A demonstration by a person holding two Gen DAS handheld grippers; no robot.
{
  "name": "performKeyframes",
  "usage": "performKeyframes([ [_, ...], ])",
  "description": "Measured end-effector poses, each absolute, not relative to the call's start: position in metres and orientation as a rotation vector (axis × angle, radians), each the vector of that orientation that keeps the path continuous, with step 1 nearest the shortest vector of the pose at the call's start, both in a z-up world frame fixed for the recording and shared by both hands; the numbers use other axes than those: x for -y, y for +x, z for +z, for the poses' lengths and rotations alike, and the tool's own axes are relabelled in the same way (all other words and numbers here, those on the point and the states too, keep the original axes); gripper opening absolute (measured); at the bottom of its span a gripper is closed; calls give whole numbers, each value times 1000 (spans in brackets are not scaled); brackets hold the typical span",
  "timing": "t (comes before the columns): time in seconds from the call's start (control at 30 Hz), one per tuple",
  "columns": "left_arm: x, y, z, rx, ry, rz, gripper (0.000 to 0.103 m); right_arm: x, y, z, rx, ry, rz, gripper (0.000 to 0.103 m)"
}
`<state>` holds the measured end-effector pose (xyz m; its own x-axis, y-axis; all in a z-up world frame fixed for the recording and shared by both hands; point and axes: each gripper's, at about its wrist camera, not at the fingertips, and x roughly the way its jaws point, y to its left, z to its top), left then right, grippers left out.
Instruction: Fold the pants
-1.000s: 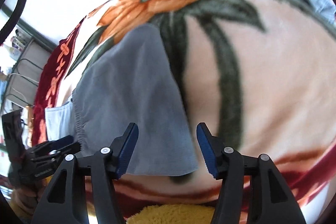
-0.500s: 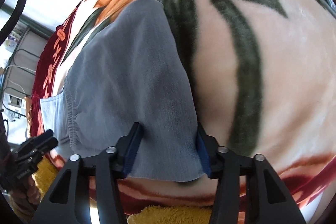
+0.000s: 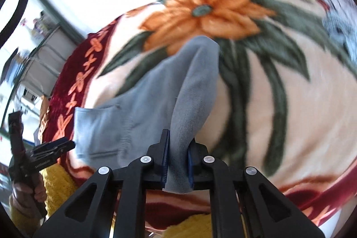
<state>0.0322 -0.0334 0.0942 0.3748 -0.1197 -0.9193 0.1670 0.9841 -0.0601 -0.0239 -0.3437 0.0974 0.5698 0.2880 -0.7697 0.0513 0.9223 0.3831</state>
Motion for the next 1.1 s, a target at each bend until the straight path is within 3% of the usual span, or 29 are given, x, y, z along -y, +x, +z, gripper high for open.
performKeyframes([
  [0.2,3,32,105,-1148,3,-151,50,275,-27,152,-895,207,215,14],
  [0.4,-25,28,112,-1131,1,-128,50,206,-20,172,-882,134,340,14],
  [0.8,-78,28,115,-1105,-56,-50,50,83,20,110,-1060,166,580,14],
  [0.93,-88,29,107,-1121,-75,-36,50,61,33,86,-1137,217,605,20],
  [1.1,-91,29,99,-1137,-103,-35,50,61,29,91,-1118,262,655,20],
])
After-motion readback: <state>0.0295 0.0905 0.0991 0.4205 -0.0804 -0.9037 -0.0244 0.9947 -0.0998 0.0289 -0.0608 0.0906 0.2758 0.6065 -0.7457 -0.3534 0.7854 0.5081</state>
